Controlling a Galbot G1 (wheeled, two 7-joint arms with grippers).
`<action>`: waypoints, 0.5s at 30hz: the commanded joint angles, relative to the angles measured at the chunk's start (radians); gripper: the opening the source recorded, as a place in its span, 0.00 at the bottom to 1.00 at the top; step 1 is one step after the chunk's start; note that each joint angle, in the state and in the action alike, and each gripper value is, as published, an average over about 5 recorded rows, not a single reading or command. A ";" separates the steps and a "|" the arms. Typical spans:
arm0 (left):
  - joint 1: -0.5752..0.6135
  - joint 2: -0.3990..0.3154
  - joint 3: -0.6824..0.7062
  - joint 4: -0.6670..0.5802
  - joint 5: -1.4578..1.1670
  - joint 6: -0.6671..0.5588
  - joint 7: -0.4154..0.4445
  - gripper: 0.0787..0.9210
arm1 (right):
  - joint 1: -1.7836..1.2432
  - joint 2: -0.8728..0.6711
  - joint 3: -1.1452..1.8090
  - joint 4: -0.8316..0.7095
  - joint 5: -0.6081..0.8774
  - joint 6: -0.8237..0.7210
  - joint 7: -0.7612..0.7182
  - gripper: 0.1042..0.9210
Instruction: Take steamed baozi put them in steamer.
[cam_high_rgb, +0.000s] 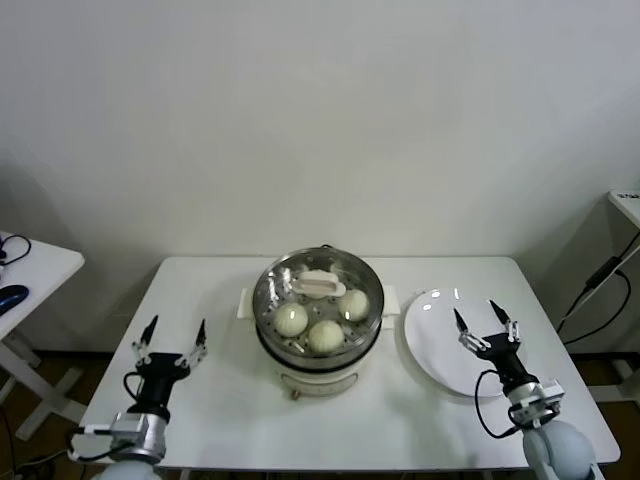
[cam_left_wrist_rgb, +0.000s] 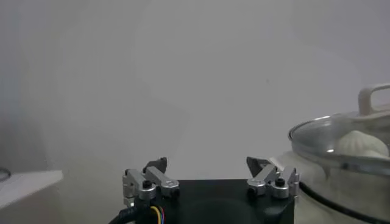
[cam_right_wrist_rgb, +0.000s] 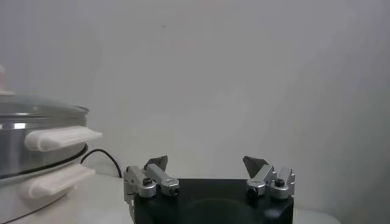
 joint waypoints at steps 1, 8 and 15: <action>0.039 -0.018 -0.041 0.087 -0.136 -0.125 0.039 0.88 | -0.057 -0.007 -0.009 0.028 0.001 0.014 0.067 0.88; -0.005 -0.018 -0.046 0.125 -0.074 -0.138 0.027 0.88 | -0.089 0.000 0.001 0.043 0.012 0.009 0.065 0.88; -0.019 -0.012 -0.050 0.152 -0.057 -0.144 0.034 0.88 | -0.098 0.002 0.004 0.042 0.020 0.008 0.058 0.88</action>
